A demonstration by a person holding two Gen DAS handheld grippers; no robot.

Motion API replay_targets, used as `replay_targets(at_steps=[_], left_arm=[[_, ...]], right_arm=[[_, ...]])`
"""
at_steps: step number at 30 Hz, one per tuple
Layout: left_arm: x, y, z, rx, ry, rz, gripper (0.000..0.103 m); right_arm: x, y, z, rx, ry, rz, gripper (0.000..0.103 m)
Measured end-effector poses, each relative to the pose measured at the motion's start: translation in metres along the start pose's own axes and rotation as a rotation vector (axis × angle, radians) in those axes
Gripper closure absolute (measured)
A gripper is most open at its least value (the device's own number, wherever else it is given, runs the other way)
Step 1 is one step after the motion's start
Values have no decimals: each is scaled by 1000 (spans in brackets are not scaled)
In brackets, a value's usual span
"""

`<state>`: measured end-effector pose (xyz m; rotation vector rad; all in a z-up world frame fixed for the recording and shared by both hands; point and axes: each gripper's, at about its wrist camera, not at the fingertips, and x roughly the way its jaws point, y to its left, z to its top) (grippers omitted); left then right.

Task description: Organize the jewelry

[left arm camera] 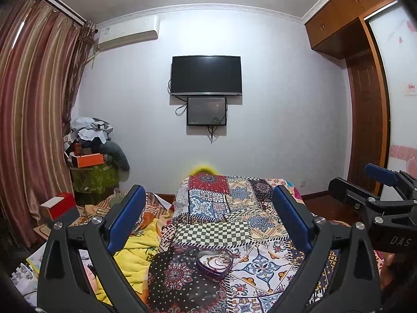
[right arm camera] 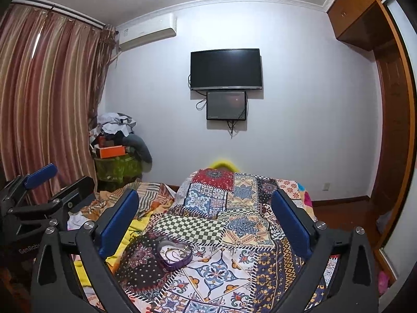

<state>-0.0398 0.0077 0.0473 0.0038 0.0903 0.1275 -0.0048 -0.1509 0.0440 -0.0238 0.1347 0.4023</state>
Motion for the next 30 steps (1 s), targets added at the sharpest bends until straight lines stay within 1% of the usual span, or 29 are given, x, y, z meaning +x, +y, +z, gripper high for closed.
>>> replay_targets(at_steps=[16, 30], left_arm=[[9, -2, -2, -3, 26, -6, 5], [14, 1, -4, -21, 34, -13, 4]], right_arm=[[3, -4, 2, 4, 24, 5, 2], [7, -7, 1, 10, 38, 2, 2]])
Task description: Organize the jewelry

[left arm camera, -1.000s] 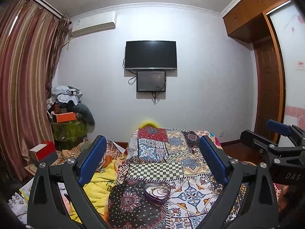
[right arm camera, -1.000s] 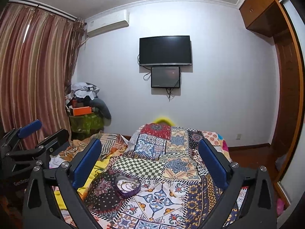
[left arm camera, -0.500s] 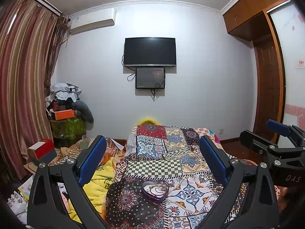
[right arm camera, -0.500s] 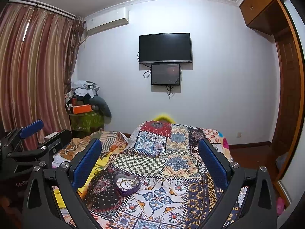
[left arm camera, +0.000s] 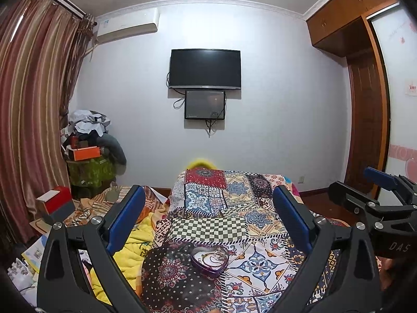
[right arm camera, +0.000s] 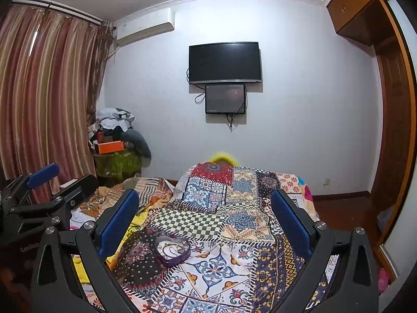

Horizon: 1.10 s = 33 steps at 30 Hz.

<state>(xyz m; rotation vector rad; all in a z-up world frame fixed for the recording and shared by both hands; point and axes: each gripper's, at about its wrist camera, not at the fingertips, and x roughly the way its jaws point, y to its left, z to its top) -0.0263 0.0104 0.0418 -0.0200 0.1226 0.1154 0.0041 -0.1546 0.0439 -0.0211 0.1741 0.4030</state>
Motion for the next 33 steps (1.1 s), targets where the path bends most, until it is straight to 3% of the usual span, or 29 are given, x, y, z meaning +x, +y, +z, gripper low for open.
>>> replay_targets(at_steps=[33], left_arm=[[0, -1, -3, 5, 5, -20, 4]], right_arm=[[0, -6, -2, 18, 1, -14, 2]])
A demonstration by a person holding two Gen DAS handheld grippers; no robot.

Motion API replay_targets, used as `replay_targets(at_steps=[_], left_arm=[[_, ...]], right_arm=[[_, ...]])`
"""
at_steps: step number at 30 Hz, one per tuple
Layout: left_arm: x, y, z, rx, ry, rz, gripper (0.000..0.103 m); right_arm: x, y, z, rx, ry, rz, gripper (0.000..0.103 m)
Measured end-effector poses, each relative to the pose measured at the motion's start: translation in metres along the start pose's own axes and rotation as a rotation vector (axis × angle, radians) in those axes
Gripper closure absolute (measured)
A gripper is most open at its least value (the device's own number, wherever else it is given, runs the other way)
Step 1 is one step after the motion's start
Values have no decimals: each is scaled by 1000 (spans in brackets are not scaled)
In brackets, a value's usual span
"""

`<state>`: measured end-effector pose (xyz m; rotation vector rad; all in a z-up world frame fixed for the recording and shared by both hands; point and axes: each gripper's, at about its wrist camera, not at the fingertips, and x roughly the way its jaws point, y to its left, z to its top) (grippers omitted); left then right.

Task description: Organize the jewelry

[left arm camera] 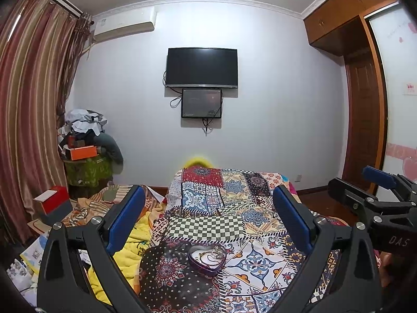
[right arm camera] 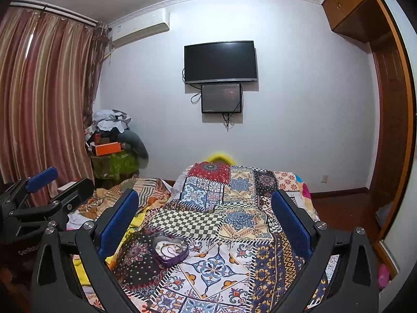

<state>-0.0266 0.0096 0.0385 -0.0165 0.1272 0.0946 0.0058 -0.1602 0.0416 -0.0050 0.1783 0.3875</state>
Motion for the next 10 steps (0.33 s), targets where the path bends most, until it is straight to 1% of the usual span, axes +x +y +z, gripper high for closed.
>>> replay_targets(at_steps=[10], left_arm=[[0, 1, -1, 0, 0, 3, 4]], right_arm=[[3, 2, -3, -11, 12, 4, 2]])
